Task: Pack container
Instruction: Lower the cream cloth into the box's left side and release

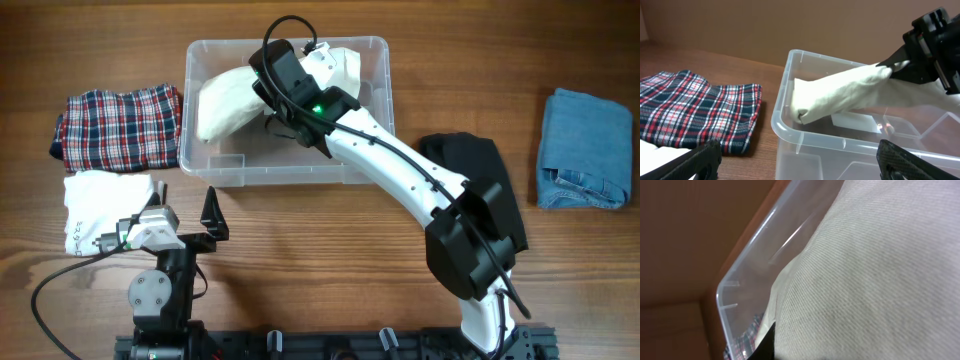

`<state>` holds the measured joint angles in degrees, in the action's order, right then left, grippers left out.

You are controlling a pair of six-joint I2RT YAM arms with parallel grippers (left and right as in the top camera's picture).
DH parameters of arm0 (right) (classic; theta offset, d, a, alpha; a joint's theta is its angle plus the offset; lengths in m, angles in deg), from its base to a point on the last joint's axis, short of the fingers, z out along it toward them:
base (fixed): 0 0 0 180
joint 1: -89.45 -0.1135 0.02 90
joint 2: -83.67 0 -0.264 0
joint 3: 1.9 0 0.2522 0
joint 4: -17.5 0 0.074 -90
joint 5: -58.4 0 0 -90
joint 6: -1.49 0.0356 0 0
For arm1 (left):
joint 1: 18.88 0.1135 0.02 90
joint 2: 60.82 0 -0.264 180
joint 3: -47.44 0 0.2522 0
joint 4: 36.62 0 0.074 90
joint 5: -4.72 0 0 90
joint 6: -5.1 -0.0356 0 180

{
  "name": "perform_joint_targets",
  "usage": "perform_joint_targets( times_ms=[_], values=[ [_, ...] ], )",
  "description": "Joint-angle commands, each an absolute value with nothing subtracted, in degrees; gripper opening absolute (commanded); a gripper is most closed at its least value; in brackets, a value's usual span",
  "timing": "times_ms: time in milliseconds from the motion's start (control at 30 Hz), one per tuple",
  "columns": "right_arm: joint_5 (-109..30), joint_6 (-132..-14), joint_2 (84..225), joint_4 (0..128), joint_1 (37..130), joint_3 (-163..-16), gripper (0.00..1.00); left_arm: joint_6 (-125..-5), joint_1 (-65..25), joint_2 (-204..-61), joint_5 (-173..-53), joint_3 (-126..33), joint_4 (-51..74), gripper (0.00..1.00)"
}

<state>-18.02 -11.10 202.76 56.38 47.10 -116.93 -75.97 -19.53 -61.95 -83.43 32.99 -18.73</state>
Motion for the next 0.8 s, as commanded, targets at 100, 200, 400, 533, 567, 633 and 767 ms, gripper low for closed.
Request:
perform_joint_targets(
  times_ms=[100, 200, 400, 533, 567, 633, 767],
  values=[
    [-18.8, -10.6, 203.5, 56.3, 46.6, -117.3, 0.23, -75.6, -19.7, -61.6, -82.8, 33.4, -18.9, 1.0],
    [-19.0, -13.4, 203.5, 59.2, 46.7, -117.3, 0.55, -75.6, -19.7, -61.6, -82.8, 33.4, -18.9, 1.0],
    [-19.9, -20.4, 203.5, 62.4, 46.7, -117.3, 0.72, -75.6, -19.7, -61.6, -82.8, 33.4, -18.9, 1.0],
    [-23.2, -27.0, 203.5, 62.4, 46.7, -117.3, 0.72, -75.6, -19.7, -61.6, -82.8, 33.4, -18.9, 1.0],
    [-24.1, -28.3, 203.5, 62.4, 46.7, -117.3, 0.72, -75.6, -19.7, -61.6, -82.8, 33.4, -18.9, 1.0],
    [-25.0, -31.5, 203.2, 62.4, 46.7, -117.3, 0.72, -75.6, -19.7, -61.6, -82.8, 33.4, -18.9, 1.0],
    [-26.1, -40.9, 199.9, 64.7, 46.7, -117.3, 0.74, -75.6, -19.7, -61.6, -82.8, 33.4, -18.9, 1.0]
  ],
)
